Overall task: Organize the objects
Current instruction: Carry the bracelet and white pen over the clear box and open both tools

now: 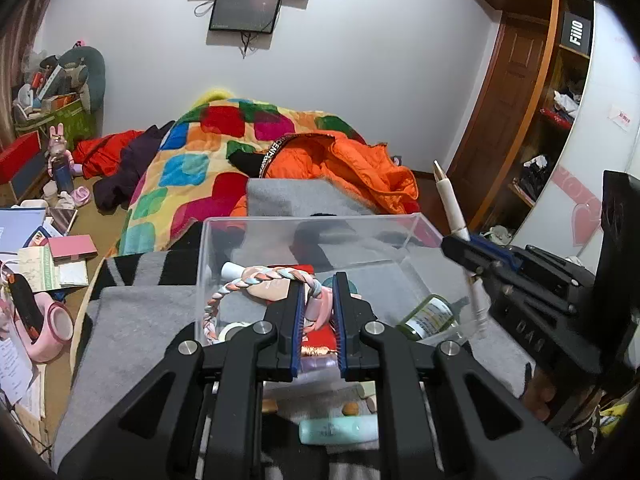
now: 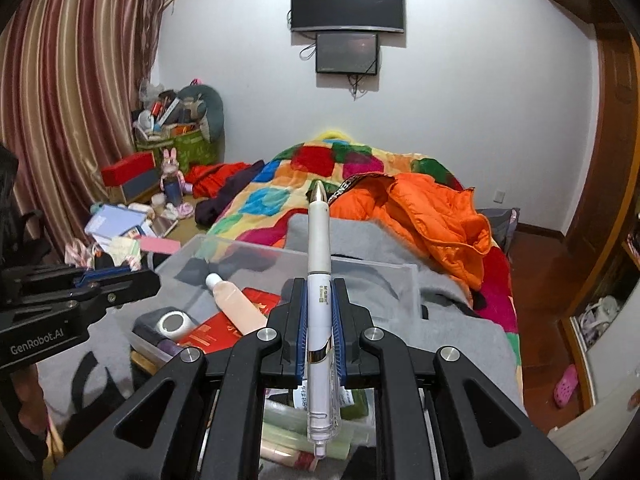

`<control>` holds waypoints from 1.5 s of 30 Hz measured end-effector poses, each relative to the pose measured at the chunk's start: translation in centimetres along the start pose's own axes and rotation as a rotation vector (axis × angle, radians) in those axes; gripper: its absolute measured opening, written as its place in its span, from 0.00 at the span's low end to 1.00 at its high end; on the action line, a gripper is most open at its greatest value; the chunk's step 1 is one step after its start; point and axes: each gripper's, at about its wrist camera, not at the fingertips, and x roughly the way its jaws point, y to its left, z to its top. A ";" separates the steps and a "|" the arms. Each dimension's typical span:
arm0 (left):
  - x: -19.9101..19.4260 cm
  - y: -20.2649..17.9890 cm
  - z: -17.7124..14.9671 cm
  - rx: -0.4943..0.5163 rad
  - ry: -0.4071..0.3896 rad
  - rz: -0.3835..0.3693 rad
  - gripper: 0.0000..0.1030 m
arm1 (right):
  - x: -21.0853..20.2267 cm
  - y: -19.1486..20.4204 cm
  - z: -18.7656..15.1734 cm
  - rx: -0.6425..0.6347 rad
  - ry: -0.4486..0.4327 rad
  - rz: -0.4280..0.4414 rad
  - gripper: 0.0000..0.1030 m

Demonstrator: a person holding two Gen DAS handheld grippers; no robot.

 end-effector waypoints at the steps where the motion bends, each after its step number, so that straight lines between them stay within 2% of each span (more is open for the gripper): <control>1: 0.6 0.0 0.0 -0.001 0.011 -0.001 0.12 | 0.4 0.2 -0.1 -0.010 0.006 0.002 0.10; 8: 3.7 0.1 -1.3 -0.006 0.098 -0.023 0.12 | 2.9 1.4 -1.3 -0.064 0.068 0.027 0.10; 19: 4.3 -0.2 -1.7 -0.007 0.131 -0.055 0.14 | 5.0 1.1 -2.2 -0.031 0.149 0.108 0.10; 23: 3.9 -0.2 -1.8 -0.017 0.127 -0.066 0.29 | 5.2 1.2 -2.3 -0.024 0.173 0.130 0.10; 26: 3.4 -0.3 -1.7 -0.019 0.125 -0.082 0.33 | 5.1 1.3 -2.3 -0.025 0.179 0.136 0.10; 28: 3.0 -0.5 -1.7 -0.013 0.118 -0.086 0.36 | 4.9 1.3 -2.1 -0.025 0.183 0.142 0.13; 33: 1.4 -0.8 -1.5 0.003 0.079 -0.070 0.48 | 3.8 0.8 -1.9 0.004 0.162 0.154 0.34; 35: 0.6 -0.9 -1.5 0.006 0.060 -0.059 0.52 | 2.9 0.5 -1.9 0.015 0.141 0.150 0.38; 41: -1.8 -0.6 -2.3 0.014 0.011 -0.010 0.72 | 0.4 -0.5 -1.9 0.047 0.098 0.136 0.56; 45: -2.6 -0.2 -3.3 0.016 0.009 0.036 0.78 | -1.1 -1.0 -2.3 0.079 0.082 0.126 0.65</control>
